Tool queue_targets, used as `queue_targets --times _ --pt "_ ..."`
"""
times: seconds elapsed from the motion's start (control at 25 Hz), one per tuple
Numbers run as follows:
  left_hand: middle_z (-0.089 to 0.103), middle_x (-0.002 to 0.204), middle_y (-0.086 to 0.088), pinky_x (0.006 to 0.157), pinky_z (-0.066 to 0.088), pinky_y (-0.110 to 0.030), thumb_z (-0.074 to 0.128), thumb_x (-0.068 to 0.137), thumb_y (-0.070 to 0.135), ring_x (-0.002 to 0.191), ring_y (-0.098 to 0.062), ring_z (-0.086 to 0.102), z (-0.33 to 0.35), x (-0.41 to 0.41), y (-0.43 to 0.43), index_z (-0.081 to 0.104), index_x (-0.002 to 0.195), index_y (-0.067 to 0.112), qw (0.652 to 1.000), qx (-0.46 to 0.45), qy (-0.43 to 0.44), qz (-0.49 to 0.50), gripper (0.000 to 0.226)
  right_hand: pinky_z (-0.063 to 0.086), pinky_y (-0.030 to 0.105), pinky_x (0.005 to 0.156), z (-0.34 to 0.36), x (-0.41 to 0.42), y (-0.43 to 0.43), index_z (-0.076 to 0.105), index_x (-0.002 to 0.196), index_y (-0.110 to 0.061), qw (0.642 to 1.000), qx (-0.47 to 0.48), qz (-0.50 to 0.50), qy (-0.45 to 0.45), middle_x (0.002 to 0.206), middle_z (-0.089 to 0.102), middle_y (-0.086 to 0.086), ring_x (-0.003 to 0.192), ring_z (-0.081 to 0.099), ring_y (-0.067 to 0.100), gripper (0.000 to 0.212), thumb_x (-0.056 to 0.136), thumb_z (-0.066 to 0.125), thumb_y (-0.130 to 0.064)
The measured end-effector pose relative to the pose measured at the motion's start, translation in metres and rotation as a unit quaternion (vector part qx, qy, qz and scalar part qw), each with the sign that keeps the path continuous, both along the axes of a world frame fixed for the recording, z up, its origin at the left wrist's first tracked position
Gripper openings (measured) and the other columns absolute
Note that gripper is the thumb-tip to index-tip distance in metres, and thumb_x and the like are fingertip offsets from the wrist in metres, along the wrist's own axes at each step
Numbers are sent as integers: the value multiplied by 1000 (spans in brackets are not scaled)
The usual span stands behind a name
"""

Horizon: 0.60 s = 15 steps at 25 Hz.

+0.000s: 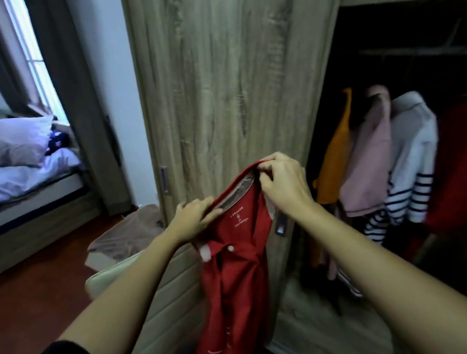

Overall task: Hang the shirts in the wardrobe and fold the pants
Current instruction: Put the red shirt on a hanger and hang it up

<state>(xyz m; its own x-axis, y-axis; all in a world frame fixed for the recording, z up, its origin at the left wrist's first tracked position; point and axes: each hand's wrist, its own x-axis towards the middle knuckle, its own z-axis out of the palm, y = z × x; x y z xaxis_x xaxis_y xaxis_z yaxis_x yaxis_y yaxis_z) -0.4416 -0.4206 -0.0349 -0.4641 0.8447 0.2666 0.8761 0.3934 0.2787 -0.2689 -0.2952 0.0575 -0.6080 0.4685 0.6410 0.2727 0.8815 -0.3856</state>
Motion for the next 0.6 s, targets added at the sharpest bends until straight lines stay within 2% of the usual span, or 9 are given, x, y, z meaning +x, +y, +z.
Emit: queue_targets --times 0.08,0.16,0.24,0.32,0.4,0.52,0.6 --pt "61 101 -8 82 39 -40 39 97 42 101 -24 55 -12 10 5 47 93 17 999 -45 8 -12 26 45 32 92 9 26 17 72 99 -7 999 -13 -52 -3 111 66 8 107 60 26 25 81 54 -6" --pt "62 101 -16 78 40 -37 44 96 31 99 -31 59 -10 14 15 53 98 4 999 -23 -19 -42 29 43 31 92 16 50 33 72 99 -8 995 -18 -93 -8 112 66 9 108 59 27 27 79 55 -5" --pt "65 98 -19 74 40 -33 56 91 17 92 -32 62 12 20 25 58 99 -2 998 26 -22 -49 21 44 31 94 20 73 47 73 99 -8 993 -6 -114 -22 111 67 9 109 59 28 29 77 54 -4" --pt "67 93 -16 70 41 -28 65 82 4 80 -26 63 44 26 34 61 98 0 989 139 -39 -26 18 45 33 93 22 95 59 73 99 -12 989 7 -141 -35 113 66 4 109 59 27 31 77 53 -4" --pt "64 83 -4 65 43 -22 68 74 -1 65 -18 59 72 33 40 58 88 6 969 226 -101 5 19 46 33 88 28 115 68 73 100 -20 982 12 -179 -57 117 64 -4 109 58 24 32 79 52 -6" --pt "61 67 4 53 39 -10 71 69 -3 51 5 55 92 51 53 56 72 15 976 187 -115 -8 24 48 34 83 35 138 80 72 99 -27 967 -3 -226 -114 118 64 -2 109 59 27 33 78 54 -9" --pt "63 63 0 54 44 -10 72 66 -8 48 5 56 100 60 64 57 66 18 963 219 -155 -31 29 48 35 81 35 149 85 72 100 -28 954 -25 -254 -156 113 66 7 106 60 33 32 78 56 -11"
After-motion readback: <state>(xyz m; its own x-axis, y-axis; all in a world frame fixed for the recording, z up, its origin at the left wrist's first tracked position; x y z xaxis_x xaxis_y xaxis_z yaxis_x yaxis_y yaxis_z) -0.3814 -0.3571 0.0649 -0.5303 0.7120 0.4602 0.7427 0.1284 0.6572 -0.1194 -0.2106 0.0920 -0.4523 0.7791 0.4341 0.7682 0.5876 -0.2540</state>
